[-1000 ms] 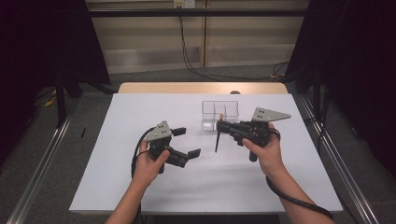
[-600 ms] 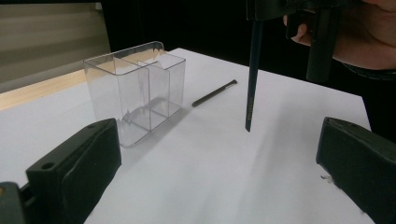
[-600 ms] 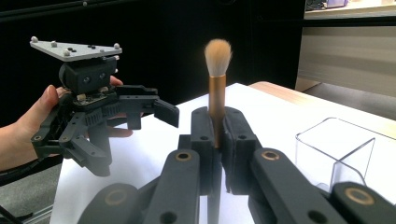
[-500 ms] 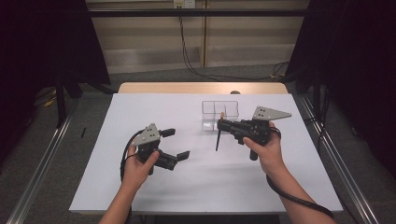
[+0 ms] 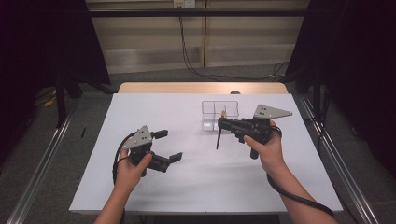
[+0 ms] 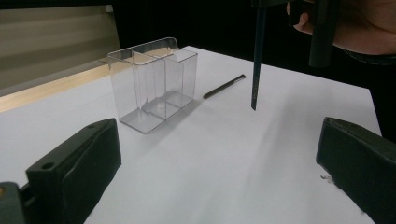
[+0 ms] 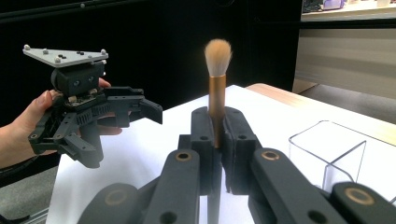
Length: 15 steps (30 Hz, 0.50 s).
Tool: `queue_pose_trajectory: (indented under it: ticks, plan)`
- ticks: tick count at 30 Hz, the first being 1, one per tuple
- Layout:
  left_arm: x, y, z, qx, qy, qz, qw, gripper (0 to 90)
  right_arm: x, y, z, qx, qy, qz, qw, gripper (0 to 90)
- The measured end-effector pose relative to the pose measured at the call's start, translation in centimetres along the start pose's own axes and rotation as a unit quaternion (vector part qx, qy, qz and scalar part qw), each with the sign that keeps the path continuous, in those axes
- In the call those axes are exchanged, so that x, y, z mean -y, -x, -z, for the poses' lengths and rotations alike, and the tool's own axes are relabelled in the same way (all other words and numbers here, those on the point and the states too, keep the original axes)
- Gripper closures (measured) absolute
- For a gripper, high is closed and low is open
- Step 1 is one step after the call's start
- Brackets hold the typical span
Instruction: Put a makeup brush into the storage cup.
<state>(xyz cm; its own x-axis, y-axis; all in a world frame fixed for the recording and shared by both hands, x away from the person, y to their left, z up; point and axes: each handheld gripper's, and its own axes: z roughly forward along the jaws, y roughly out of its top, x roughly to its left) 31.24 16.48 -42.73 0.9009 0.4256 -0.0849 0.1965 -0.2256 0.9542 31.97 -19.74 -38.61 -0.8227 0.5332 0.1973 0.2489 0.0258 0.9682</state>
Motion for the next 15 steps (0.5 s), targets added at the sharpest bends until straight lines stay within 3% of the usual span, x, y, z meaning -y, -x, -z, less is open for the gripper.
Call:
queue_pose_trajectory:
  ticks: [15]
  plan:
    - [0.8, -0.4, 1.9, -0.019, -0.001, 0.0, 0.9998, 0.0, -0.2, 0.4, 0.0, 0.002, -0.002, -0.001, 1.0, 84.4]
